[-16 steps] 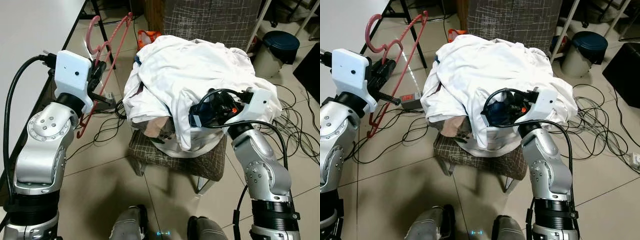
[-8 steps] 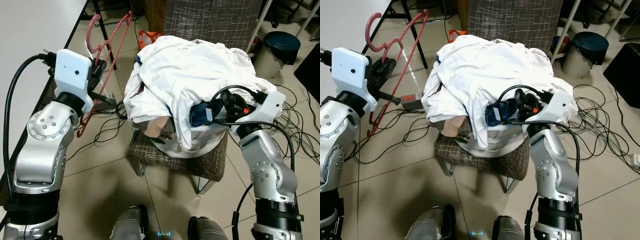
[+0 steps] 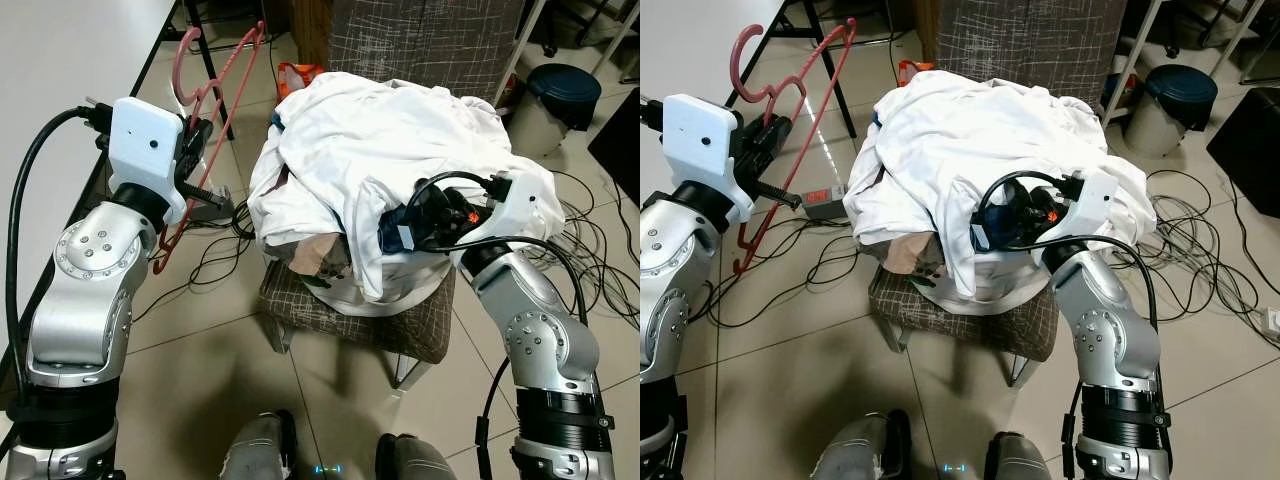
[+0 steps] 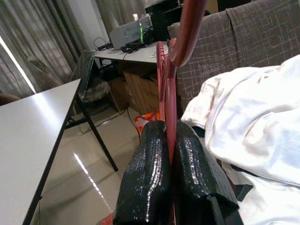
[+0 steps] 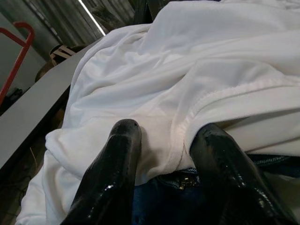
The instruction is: Hang hanger
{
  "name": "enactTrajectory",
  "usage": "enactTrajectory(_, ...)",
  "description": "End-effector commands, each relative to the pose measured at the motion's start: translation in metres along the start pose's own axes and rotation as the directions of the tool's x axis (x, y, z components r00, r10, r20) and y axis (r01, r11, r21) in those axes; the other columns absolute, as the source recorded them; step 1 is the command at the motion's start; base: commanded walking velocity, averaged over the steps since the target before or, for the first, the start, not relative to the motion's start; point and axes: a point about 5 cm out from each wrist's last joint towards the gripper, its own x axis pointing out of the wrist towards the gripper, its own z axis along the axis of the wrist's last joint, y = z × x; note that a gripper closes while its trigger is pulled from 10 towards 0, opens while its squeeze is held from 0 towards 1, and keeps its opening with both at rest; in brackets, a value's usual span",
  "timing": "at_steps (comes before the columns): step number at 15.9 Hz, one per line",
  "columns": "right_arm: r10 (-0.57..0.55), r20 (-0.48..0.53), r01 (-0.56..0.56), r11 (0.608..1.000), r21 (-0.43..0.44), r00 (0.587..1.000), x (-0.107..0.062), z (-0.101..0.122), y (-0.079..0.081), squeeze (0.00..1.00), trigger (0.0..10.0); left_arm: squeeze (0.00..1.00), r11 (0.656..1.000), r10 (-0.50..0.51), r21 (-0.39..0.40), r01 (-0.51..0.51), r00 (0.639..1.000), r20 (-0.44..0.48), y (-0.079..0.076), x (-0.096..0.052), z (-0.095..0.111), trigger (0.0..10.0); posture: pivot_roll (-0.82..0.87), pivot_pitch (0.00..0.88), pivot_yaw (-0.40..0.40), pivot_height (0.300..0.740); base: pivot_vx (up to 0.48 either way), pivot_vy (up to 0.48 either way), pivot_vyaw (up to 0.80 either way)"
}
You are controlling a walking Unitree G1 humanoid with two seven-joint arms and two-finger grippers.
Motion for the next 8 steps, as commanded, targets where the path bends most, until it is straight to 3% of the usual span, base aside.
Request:
enactTrajectory(1, -0.004, -0.02, 0.005, 1.0, 0.021, 1.0, 0.002, -0.003, 0.0, 0.0, 10.0, 0.0, 1.0, 0.004, 0.01, -0.004, 1.0, 0.009, 0.003, 0.001, 0.002, 10.0, 0.03, 0.118, 0.061, 0.74, 0.0, 0.0, 0.0)
enactTrajectory(8, -0.096, -0.042, 0.097, 0.995, 0.037, 0.995, 0.002, -0.004, -0.015, 0.0, 10.0, 0.0, 1.0, 0.002, 0.006, -0.002, 1.0, 0.012, 0.002, 0.001, 0.001, 10.0, 0.02, 0.111, 0.06, 0.74, 0.0, 0.0, 0.0)
